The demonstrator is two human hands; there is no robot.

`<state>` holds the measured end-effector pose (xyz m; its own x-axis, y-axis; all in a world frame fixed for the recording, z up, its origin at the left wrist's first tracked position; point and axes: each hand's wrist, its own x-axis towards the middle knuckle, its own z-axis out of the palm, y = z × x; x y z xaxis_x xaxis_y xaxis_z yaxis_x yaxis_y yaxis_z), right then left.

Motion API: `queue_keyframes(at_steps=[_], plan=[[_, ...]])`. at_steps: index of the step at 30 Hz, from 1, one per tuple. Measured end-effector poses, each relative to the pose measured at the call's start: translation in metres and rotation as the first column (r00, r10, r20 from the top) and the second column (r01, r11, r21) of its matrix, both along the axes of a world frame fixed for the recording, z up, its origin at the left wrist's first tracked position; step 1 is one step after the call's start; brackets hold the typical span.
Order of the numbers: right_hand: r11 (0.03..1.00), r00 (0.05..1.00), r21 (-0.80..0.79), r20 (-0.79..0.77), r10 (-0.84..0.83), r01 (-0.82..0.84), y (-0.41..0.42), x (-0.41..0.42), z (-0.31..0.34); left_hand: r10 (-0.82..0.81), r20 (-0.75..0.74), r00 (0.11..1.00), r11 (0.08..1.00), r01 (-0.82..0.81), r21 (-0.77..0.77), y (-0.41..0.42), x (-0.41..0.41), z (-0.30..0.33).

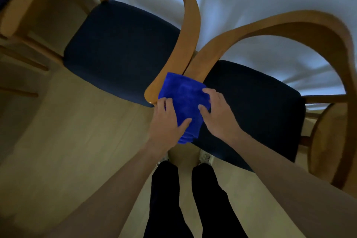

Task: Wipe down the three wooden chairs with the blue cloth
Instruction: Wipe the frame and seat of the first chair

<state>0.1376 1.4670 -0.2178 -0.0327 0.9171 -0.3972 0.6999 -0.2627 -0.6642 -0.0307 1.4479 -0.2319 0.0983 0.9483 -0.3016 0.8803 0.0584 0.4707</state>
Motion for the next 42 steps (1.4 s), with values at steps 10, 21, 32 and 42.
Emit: queue_keyframes(at_steps=[10, 21, 32, 42], plan=[[0.973, 0.955, -0.195, -0.243, -0.170, 0.123, 0.016, -0.021, -0.020, 0.242, -0.240, 0.940, 0.956, -0.273, -0.109, -0.002, 0.025, -0.004], [0.979, 0.979, -0.143, -0.166, 0.120, -0.144, -0.113, -0.054, -0.024, 0.415, -0.246, 0.876, 0.875, -0.458, -0.154, -0.153, -0.008, -0.004], [0.945, 0.950, -0.117, -0.111, 0.293, -0.305, -0.225, -0.080, -0.029, 0.545, -0.172, 0.821, 0.812, -0.568, -0.137, -0.284, -0.027, -0.016], [0.951, 0.942, 0.024, -0.133, 0.307, -0.307, -0.265, -0.076, -0.037, 0.684, 0.060, 0.727, 0.722, -0.686, 0.087, -0.339, 0.004, -0.042]])
